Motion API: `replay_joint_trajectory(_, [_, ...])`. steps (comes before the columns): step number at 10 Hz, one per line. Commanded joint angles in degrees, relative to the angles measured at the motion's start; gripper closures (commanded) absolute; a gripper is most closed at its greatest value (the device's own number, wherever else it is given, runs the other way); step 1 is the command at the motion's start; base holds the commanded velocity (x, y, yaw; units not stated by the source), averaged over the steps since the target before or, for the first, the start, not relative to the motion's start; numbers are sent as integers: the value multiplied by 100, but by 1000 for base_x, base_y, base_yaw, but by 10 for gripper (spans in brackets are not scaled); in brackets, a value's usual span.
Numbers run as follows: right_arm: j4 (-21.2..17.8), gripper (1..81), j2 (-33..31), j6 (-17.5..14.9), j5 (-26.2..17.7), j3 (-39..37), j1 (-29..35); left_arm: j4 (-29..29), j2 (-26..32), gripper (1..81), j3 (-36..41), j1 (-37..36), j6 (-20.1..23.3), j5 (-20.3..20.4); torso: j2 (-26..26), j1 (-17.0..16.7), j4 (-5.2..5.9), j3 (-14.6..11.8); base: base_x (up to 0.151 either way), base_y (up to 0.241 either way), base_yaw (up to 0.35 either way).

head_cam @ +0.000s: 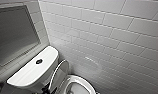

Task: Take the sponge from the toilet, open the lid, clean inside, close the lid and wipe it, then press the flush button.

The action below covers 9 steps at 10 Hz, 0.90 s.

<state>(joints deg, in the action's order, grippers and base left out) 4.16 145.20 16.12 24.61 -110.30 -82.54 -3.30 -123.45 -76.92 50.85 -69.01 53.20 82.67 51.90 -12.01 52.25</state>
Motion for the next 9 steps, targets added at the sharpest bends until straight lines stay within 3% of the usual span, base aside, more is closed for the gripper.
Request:
replay_joint_trajectory(1, [173, 811, -191, -21, -229, 115, 58, 322, 303, 10, 142, -422, -68, 205, 0, 0, 0, 0, 0, 0, 0])
replay_joint_trajectory(5, [173, 811, -199, -21, -229, 132, 22, 497, 470, 10, 177, -413, -200, 400, 0, 0, 0, 0, 0, 0, 0])
replay_joint_trajectory(9, [173, 811, -269, -21, -229, 273, 14, 707, 567, 10, 125, -474, -227, 849, 0, 0, -2, 0, 0, 0, 0])
